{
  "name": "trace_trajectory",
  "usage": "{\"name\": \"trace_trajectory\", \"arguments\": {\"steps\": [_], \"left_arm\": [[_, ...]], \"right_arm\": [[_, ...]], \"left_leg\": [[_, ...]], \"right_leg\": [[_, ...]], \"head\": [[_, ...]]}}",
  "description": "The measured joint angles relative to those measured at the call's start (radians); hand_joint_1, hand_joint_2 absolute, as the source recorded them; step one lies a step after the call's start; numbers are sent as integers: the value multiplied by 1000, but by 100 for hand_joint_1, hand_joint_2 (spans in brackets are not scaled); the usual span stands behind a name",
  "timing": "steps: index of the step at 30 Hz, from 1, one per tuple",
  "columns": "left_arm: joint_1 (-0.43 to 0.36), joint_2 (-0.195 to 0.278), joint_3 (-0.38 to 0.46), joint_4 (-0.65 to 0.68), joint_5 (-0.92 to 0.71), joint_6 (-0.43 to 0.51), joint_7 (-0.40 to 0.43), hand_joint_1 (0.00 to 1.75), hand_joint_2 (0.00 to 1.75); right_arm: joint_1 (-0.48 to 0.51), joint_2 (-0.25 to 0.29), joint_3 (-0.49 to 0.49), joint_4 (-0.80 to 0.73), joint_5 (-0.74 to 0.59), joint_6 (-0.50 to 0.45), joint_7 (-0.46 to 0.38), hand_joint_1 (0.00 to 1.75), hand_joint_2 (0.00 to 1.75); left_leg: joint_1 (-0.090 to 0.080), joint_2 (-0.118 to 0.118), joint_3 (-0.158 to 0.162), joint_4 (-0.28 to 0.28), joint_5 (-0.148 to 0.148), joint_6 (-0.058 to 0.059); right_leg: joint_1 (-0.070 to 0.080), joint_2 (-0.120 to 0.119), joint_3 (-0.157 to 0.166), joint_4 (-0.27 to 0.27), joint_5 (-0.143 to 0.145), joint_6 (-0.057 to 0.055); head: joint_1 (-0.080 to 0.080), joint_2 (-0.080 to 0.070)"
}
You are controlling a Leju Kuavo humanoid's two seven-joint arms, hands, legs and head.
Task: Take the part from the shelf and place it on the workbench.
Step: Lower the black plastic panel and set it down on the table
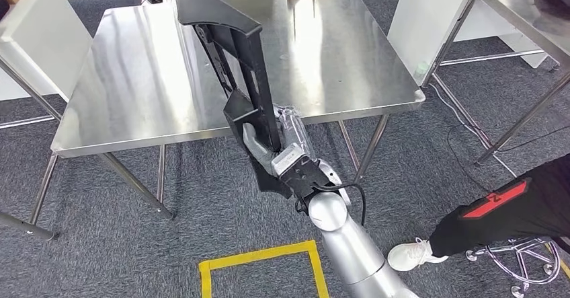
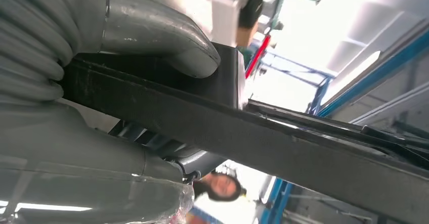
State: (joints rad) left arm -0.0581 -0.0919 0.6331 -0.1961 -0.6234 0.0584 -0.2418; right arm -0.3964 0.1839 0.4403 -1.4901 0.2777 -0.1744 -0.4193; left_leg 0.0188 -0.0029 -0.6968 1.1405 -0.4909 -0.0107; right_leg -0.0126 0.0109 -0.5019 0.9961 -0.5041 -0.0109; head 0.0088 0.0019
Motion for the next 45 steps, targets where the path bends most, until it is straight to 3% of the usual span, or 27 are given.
{"name": "trace_trajectory", "arguments": {"steps": [2, 3, 6, 8, 9, 11, 13, 14, 15, 17, 18, 19, 22, 24, 25, 27, 28, 29, 30, 33, 34, 36, 38, 40, 42, 44, 45], "left_arm": [[0, -1, 3, 0, -7, -1, 1, 0, 175], [0, -1, 5, 1, -10, -2, 1, 0, 175], [-1, -3, 7, 1, -16, -5, 0, 0, 175], [-5, -5, 7, 0, -21, -6, -3, 0, 175], [-8, -5, 7, 0, -23, -6, -3, 0, 175], [-12, -6, 7, 0, -27, -7, -4, 0, 175], [-12, -9, 7, 0, -30, -7, -4, 0, 175], [-12, -10, 7, 0, -31, -8, -4, 0, 175], [-12, -11, 7, 0, -31, -8, -4, 0, 175], [-12, -12, 7, 1, -31, -7, -4, 0, 175], [-13, -12, 7, 0, -31, -7, -4, 0, 175], [-14, -11, 7, 0, -31, -7, -3, 0, 175], [-19, -10, 7, 0, -31, -7, -3, 0, 175], [-22, -11, 7, 0, -32, -7, -3, 0, 175], [-22, -12, 7, 0, -32, -7, -3, 0, 175], [-22, -12, 7, 0, -32, -7, -3, 0, 175], [-21, -12, 7, 0, -32, -7, -3, 0, 175], [-21, -12, 7, 0, -32, -7, -3, 0, 175], [-21, -11, 7, 0, -32, -7, -3, 0, 175], [-19, -7, 7, 0, -32, -7, -3, 0, 175], [-19, -6, 7, 0, -32, -7, -3, 0, 175], [-19, -7, 7, 0, -33, -6, -1, 0, 175], [-20, -8, 7, 0, -34, -5, 1, 0, 175], [-23, -11, 7, 0, -35, 0, 5, 0, 175], [-26, -16, 7, 0, -36, 7, 10, 0, 175], [-25, -24, 7, 0, -37, 12, 14, 0, 175], [-25, -27, 7, 0, -38, 13, 16, 0, 175]], "right_arm": [[-15, -1, 8, 0, 53, -22, 20, 175, 175], [-22, -1, 11, 0, 74, -29, 29, 175, 175], [-41, -4, 17, -4, 122, -44, 49, 175, 175], [-58, -11, 19, -6, 142, -52, 55, 175, 175], [-65, -15, 19, -6, 149, -54, 58, 175, 175], [-73, -27, 20, -5, 160, -59, 63, 175, 175], [-74, -37, 20, -3, 168, -62, 66, 175, 175], [-74, -41, 21, -2, 170, -62, 67, 175, 175], [-75, -44, 21, -2, 171, -63, 67, 175, 175], [-75, -50, 23, 0, 171, -64, 67, 175, 175], [-76, -53, 24, 2, 172, -64, 68, 175, 175], [-77, -55, 25, 3, 172, -65, 69, 175, 175], [-84, -55, 28, 3, 172, -66, 70, 175, 175], [-88, -55, 30, 3, 172, -67, 70, 175, 175], [-89, -55, 31, 3, 172, -67, 70, 175, 175], [-89, -56, 33, 3, 172, -67, 70, 175, 175], [-89, -56, 34, 4, 172, -67, 70, 175, 175], [-89, -56, 35, 4, 172, -67, 70, 175, 175], [-89, -56, 35, 5, 172, -67, 70, 175, 175], [-91, -56, 36, 6, 173, -67, 70, 175, 175], [-91, -56, 36, 7, 177, -68, 71, 175, 175], [-94, -56, 39, 9, 202, -76, 79, 175, 175], [-105, -57, 43, 12, 249, -91, 95, 175, 175], [-121, -60, 51, 18, 292, -100, 115, 175, 175], [-130, -67, 60, 27, 326, -102, 136, 175, 175], [-132, -74, 69, 36, 366, -104, 161, 175, 175], [-133, -77, 73, 40, 388, -105, 175, 175, 175]], "left_leg": [[-6, 1, 29, -95, 66, 12], [-11, 2, 36, -112, 79, 19], [-15, 1, 56, -127, 84, 41], [-13, 0, 75, -134, 77, 55], [-12, -1, 83, -137, 71, 60], [-12, -3, 99, -137, 54, 65], [-11, -6, 121, -137, 34, 64], [-11, -8, 138, -137, 21, 61], [-10, -9, 154, -137, 8, 58], [-12, -11, 183, -136, -21, 48], [-15, -11, 190, -135, -33, 43], [-17, -10, 197, -133, -41, 37], [-13, -4, 184, -87, -36, 24], [-9, -2, 118, 15, -29, 15], [-8, -1, 75, 75, -43, 10], [-7, 0, -5, 155, -101, 5], [-7, 0, -30, 161, -120, 5], [-8, 0, -41, 139, -118, 9], [-9, 0, -38, 93, -91, 15], [-22, -3, -2, -77, 71, 45], [-27, -4, 8, -107, 100, 52], [-30, -5, 29, -128, 97, 60], [-28, -5, 61, -146, 90, 73], [-25, -6, 87, -153, 77, 81], [-25, -9, 106, -153, 56, 82], [-24, -14, 135, -153, 32, 78], [-24, -17, 152, -153, 18, 76]], "right_leg": [[2, 2, 23, -3, -21, 11], [4, 3, 30, -4, -28, 18], [12, 3, 36, 15, -30, 37], [11, 1, -10, 96, -27, 42], [10, 1, -55, 160, -33, 43], [9, 0, -148, 282, -74, 38], [8, 0, -205, 317, -115, 37], [6, -1, -209, 278, -104, 44], [3, -3, -202, 216, -70, 56], [-1, -14, -178, 78, 38, 79], [-1, -19, -168, 43, 76, 76], [0, -23, -163, 27, 97, 65], [-2, -16, -139, 23, 94, 24], [-4, -12, -118, 20, 79, 6], [-3, -12, -108, 20, 70, 0], [-1, -8, -86, 20, 48, -5], [1, -6, -71, 20, 36, -5], [2, -4, -55, 20, 24, -4], [4, -3, -38, 19, 11, -4], [9, -1, -1, 15, -23, 4], [10, 1, 8, 10, -30, 9], [16, 3, 24, 10, -27, 27], [17, 2, 2, 64, -16, 40], [13, 1, -69, 175, -26, 41], [11, 1, -152, 272, -71, 37], [7, 0, -201, 283, -108, 42], [4, -1, -206, 248, -99, 50]], "head": [[0, 0], [0, 0], [-1, 0], [0, 0], [0, 0], [1, 0], [1, 0], [1, 0], [1, 0], [2, 0], [1, 0], [0, 0], [-2, 0], [-3, 0], [-3, 0], [-3, 0], [-3, 0], [-4, 0], [-4, 0], [-3, 0], [-3, 0], [-3, 0], [-2, 0], [-1, 0], [0, 0], [0, 0], [0, 0]]}}
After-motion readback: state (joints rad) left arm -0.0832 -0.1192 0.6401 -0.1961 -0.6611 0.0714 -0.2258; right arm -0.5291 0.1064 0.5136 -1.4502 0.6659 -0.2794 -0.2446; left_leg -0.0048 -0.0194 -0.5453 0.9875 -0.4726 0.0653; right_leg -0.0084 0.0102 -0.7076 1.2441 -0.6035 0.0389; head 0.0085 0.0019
